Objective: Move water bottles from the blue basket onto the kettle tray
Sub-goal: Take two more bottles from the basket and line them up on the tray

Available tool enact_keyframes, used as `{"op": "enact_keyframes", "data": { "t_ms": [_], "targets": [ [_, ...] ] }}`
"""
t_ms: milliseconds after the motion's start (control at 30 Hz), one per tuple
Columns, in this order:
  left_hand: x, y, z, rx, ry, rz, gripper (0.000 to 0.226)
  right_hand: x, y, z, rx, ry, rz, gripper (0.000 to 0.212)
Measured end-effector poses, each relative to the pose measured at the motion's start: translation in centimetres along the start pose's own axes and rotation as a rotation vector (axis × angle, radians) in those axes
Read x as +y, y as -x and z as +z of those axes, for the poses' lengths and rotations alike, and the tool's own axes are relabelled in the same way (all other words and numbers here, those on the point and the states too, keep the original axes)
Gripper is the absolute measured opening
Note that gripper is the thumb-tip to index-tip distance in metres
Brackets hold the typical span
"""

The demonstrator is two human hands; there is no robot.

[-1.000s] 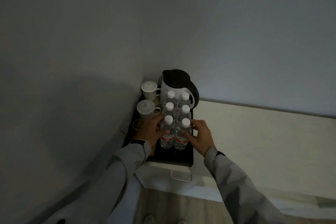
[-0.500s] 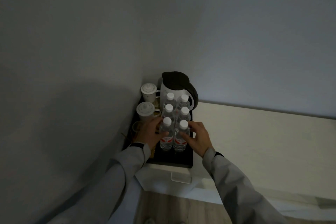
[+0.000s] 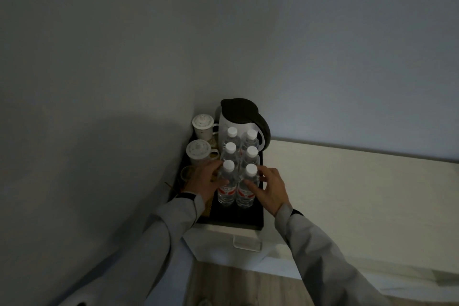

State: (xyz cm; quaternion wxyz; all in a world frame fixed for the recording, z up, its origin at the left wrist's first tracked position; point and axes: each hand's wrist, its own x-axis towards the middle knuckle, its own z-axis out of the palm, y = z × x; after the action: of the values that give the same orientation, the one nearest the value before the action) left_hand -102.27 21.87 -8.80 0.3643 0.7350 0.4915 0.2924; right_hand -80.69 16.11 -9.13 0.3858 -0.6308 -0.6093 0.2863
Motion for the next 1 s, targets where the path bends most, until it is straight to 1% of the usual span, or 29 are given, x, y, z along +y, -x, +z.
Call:
{"op": "enact_keyframes", "data": {
  "t_ms": [133,333,567,733,833,1000],
  "targets": [
    [0.01,0.19,-0.05,0.004,-0.024,-0.007,0.054,0.12,0.05,-0.12,-0.007,0.009,-0.001,0.042],
    [-0.12,0.45,0.11,0.030,0.009,-0.026,0.052,0.48,0.33,-0.09,-0.003,0.003,-0.017,0.047],
    [-0.08,0.26,-0.15,0.002,0.030,-0.027,0.052,0.21,0.38,0.44,0.021,-0.001,0.016,0.045],
    [-0.15,0.32,-0.43,-0.015,0.051,-0.023,0.053,-0.11,0.51,0.68,0.030,0.008,0.005,0.044],
    [-0.21,0.62,-0.26,0.017,0.038,-0.017,0.053,-0.14,0.24,0.44,0.013,0.002,-0.012,0.045],
    [0.11,0.80,-0.04,0.046,0.025,-0.021,0.047,-0.11,-0.11,0.40,0.015,0.010,-0.010,0.046]
  ]
}}
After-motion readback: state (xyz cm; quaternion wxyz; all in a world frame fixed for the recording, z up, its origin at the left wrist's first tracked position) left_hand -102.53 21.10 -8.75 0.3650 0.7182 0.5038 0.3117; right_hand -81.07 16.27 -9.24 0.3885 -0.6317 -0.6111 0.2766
